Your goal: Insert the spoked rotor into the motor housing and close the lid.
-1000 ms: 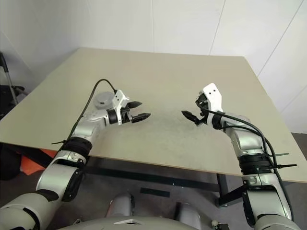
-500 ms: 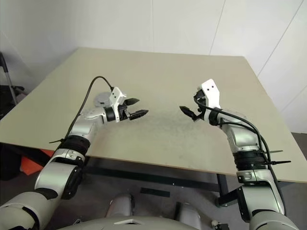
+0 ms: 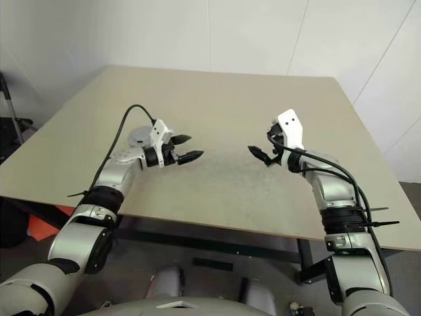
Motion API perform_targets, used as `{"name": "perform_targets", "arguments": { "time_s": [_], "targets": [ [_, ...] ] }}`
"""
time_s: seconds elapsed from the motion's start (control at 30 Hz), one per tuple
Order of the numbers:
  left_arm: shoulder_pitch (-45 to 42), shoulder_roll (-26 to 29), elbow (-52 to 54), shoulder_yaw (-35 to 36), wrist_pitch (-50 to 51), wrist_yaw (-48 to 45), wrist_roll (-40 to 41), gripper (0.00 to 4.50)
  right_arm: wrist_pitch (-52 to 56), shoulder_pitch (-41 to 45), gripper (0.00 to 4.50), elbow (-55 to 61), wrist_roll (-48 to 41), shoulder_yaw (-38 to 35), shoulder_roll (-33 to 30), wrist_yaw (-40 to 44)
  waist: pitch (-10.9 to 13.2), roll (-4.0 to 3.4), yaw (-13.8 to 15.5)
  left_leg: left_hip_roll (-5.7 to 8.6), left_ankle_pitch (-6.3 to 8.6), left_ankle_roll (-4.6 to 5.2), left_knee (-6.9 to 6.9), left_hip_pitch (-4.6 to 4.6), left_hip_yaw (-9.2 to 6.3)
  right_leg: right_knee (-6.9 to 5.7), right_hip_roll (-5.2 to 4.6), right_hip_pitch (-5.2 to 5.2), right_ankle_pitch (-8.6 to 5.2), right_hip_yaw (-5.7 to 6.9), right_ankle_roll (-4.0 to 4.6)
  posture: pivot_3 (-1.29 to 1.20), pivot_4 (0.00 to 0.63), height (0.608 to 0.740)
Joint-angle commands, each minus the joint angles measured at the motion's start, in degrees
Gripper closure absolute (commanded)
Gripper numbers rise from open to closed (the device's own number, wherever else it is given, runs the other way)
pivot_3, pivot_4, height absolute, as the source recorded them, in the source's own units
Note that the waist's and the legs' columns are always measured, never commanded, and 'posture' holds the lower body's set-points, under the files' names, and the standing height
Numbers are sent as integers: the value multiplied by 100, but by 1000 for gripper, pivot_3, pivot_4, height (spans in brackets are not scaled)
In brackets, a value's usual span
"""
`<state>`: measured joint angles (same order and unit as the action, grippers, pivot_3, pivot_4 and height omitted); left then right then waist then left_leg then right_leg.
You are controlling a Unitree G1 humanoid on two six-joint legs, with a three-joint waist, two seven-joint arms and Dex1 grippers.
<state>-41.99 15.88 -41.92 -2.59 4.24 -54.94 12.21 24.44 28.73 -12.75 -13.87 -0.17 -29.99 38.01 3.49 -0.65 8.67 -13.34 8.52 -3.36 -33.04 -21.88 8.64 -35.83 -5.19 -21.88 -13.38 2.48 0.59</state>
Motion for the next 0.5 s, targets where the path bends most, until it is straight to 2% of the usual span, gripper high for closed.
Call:
{"name": "perform_targets", "arguments": {
  "time_s": [0.03,0.5],
  "targets": [
    [-198,36,99,85,-109,-8,-10,19,-156,180,0,29,21,-152,23,-49,0,0,0,0,0,0,0,0,0,0,0,0,0,0,0,0,0,740],
    [-269,-12,22,92,-162,4,-62,19,-215,143,0,36,90,-172,15,-103,0,0,-1,0,0,0,1,-1,1,3,0,-1,0,-1,0,0,0,740]
  ]
}}
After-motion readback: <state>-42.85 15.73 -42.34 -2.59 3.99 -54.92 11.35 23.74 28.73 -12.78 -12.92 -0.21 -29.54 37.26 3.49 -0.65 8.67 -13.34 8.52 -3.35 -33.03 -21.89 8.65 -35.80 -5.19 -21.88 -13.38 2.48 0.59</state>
